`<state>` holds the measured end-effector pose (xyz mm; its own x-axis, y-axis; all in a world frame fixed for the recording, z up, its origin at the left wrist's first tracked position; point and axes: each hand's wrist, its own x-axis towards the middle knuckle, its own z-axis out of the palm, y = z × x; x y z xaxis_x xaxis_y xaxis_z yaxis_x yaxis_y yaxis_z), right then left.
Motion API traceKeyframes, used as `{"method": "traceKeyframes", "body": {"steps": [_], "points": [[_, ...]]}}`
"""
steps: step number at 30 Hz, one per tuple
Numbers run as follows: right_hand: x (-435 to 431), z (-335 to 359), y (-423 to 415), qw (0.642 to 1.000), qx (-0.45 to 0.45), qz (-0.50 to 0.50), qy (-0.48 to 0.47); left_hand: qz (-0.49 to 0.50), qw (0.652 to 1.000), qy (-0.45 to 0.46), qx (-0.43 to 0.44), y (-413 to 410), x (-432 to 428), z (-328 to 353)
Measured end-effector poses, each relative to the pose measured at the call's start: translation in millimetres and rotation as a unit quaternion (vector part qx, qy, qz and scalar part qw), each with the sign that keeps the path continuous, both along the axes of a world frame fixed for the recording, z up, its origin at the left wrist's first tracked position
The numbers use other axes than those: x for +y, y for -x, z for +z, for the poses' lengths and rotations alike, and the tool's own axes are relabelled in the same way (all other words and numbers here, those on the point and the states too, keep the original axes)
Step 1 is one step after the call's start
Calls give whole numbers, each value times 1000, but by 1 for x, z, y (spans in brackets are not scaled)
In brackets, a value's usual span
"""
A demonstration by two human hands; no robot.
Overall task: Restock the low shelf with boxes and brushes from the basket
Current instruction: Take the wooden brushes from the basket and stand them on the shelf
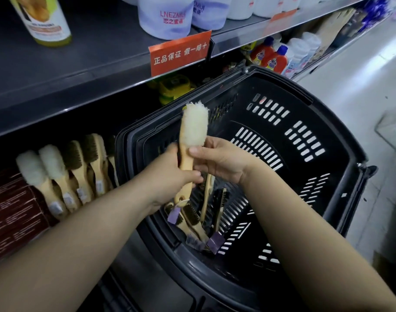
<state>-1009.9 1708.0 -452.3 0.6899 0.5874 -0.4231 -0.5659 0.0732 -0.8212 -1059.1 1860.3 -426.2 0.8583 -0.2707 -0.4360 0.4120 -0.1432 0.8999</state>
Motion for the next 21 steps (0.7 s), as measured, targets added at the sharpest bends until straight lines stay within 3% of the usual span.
{"method": "traceKeyframes", "body": {"steps": [4,5,7,8,9,10,11,14,18,21], "points": [[-13,-19,-1,997,32,-32,-59,66,997,-4,-26,-1,2,1],[-15,-33,0,998,46,-46,-16,78,996,-7,-31,-2,3,1],[-16,-67,4,976,39,2,213,95,995,-3,-27,-2,3,1],[-15,-88,9,927,5,90,365,99,995,4,-19,-2,2,1],[-15,-111,17,854,-25,196,481,103,995,14,-9,-2,2,1],[-12,-132,28,786,-43,283,547,106,994,29,-1,-1,2,1],[-8,-150,40,746,-55,330,576,109,993,44,6,0,2,2],[6,-186,67,732,-60,336,589,98,991,88,33,0,5,4],[16,-214,75,672,-83,378,632,63,989,114,65,1,11,5],[17,-223,78,687,-57,330,645,56,985,142,75,0,14,6]]}}
